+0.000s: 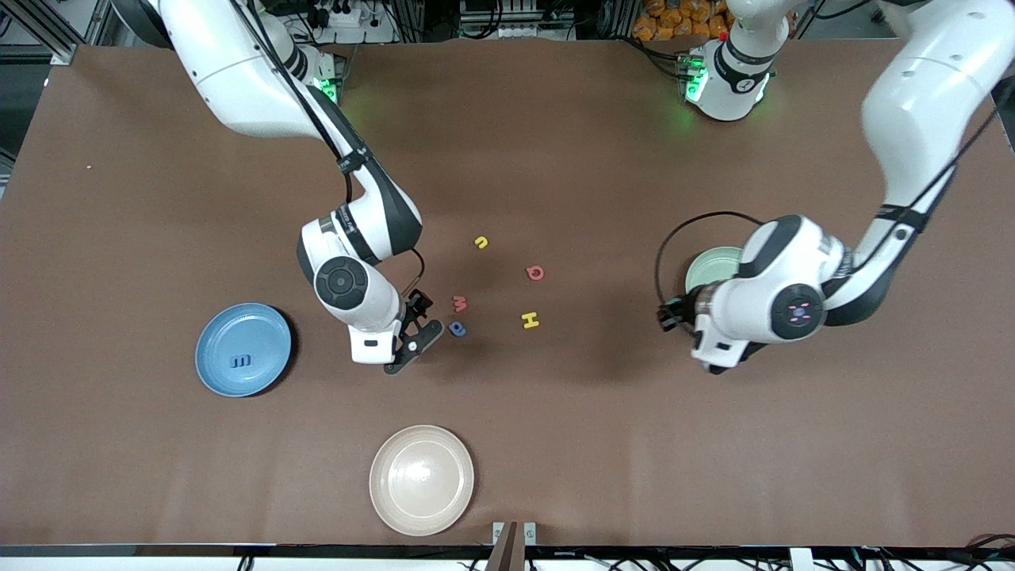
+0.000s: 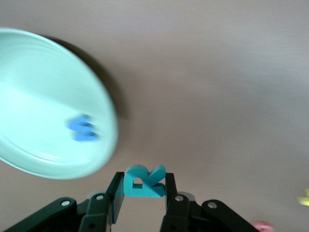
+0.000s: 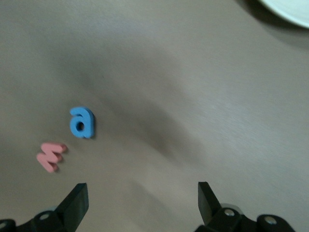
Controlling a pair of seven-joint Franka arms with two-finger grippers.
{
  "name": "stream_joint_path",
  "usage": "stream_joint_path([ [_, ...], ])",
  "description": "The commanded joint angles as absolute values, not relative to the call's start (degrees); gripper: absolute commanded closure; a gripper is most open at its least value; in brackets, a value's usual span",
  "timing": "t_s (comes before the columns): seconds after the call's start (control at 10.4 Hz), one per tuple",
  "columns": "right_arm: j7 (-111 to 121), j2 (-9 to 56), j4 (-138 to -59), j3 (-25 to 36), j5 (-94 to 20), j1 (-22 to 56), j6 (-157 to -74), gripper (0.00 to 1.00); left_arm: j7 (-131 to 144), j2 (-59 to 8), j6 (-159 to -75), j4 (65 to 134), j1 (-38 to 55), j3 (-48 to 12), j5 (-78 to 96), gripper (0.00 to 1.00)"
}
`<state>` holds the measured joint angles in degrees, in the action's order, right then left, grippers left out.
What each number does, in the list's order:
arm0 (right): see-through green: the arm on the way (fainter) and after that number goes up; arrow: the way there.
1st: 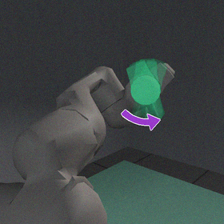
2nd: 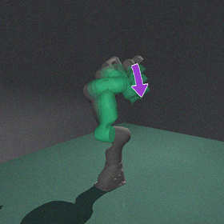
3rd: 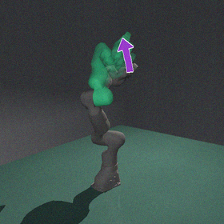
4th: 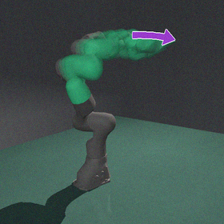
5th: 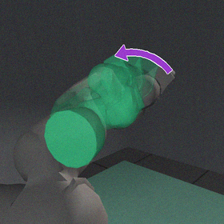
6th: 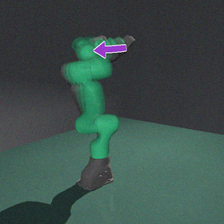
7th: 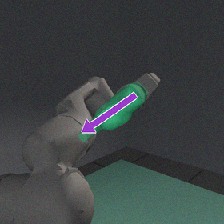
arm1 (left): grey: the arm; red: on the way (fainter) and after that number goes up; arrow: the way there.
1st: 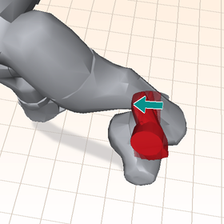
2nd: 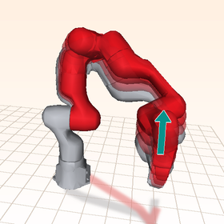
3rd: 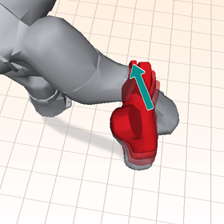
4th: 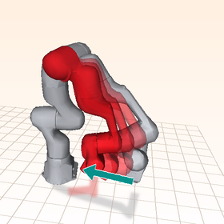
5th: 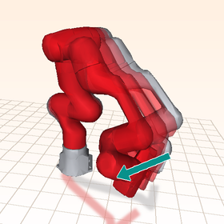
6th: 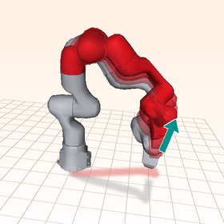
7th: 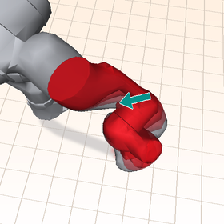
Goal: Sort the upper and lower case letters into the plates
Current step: 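Carry the R to the green plate while the right gripper reaches the a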
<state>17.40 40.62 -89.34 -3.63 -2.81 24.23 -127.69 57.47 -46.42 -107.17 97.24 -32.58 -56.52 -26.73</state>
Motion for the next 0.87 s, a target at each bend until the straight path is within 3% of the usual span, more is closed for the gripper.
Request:
stream_joint_path([
  [0.0,16.8,43.7,-86.6,-3.7,-5.4,26.4,-129.0,0.0,50.2,-44.6,-113.7,109.3,-42.1,-58.8,-32.3,0.82],
  [0.1,15.1,44.7,-86.0,-3.7,-5.4,26.7,-130.1,0.0,49.5,-44.6,-115.8,112.2,-44.6,-59.7,-35.5,0.82],
  [0.19,12.9,46.3,-83.8,-3.7,-5.4,28.5,-130.8,0.0,49.4,-44.7,-117.8,114.7,-45.9,-59.8,-39.1,0.66],
  [0.29,9.7,47.4,-82.0,-3.5,-5.0,30.2,-130.7,0.0,49.4,-44.9,-118.3,115.1,-46.1,-59.9,-40.0,0.58],
  [0.39,8.4,47.8,-81.6,-3.4,-4.7,30.9,-130.7,0.0,49.7,-44.9,-118.2,114.9,-45.8,-60.0,-40.0,0.2],
  [0.48,8.4,48.2,-81.5,-3.3,-3.9,30.9,-130.8,0.0,50.3,-45.1,-118.0,114.5,-45.6,-60.8,-39.9,0.0],
  [0.77,7.4,48.5,-81.6,-2.9,1.8,30.9,-130.3,0.0,53.3,-45.3,-117.6,112.6,-42.6,-61.6,-39.3,0.0],
])
